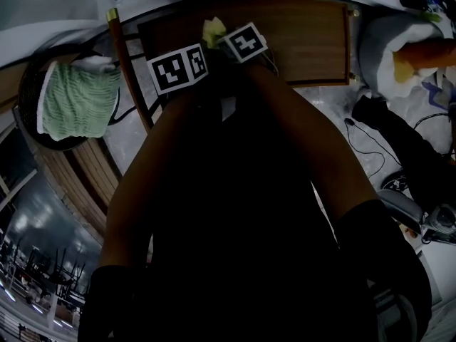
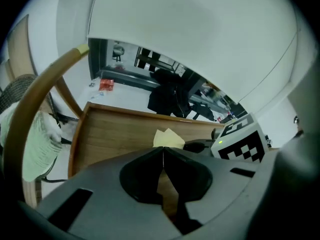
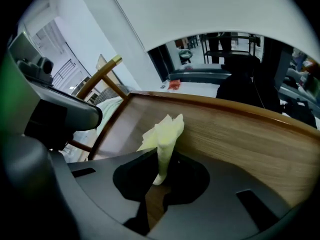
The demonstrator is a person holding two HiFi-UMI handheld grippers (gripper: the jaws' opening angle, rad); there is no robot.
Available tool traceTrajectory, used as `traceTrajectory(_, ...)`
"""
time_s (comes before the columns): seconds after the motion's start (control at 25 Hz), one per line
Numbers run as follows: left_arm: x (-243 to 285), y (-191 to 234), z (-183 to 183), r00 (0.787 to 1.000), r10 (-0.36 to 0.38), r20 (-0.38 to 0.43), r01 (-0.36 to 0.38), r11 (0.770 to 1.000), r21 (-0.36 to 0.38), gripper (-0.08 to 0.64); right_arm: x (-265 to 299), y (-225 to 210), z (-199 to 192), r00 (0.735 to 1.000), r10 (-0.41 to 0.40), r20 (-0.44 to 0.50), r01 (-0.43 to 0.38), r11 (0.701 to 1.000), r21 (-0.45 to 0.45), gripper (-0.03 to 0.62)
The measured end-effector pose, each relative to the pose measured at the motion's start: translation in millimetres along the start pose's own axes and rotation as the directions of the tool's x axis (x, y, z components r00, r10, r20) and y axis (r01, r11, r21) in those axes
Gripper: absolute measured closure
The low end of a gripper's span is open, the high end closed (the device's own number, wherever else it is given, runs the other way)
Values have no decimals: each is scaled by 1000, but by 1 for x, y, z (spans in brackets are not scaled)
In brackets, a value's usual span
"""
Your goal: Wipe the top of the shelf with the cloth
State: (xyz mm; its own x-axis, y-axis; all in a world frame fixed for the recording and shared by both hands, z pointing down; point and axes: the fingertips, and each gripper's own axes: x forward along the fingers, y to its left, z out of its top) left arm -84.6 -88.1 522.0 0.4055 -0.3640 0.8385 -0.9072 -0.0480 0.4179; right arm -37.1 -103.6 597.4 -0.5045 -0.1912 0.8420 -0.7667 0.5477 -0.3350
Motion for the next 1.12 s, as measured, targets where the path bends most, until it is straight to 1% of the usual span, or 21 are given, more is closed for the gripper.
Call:
traceTrajectory(0.16, 18, -29, -5, 1000, -13, -15, 13, 1000, 4, 549, -18, -28, -13, 1000, -16, 3, 16, 1000, 7, 548)
traceTrajectory(0.36, 31, -65, -7, 999, -32, -15, 32, 999, 13, 549, -37, -53, -28, 1000, -25, -9, 25, 1000, 19, 548)
traceTrajectory(0.92, 75, -149, -24, 996, -81, -47, 84, 995, 49, 549, -89, -130, -64, 997, -78, 10, 77, 995, 56, 548)
traceTrajectory(1.12, 91, -178, -27, 993, -100, -56, 104, 992, 66, 549, -113, -164, -83, 993, -121, -3, 121, 990, 70, 548)
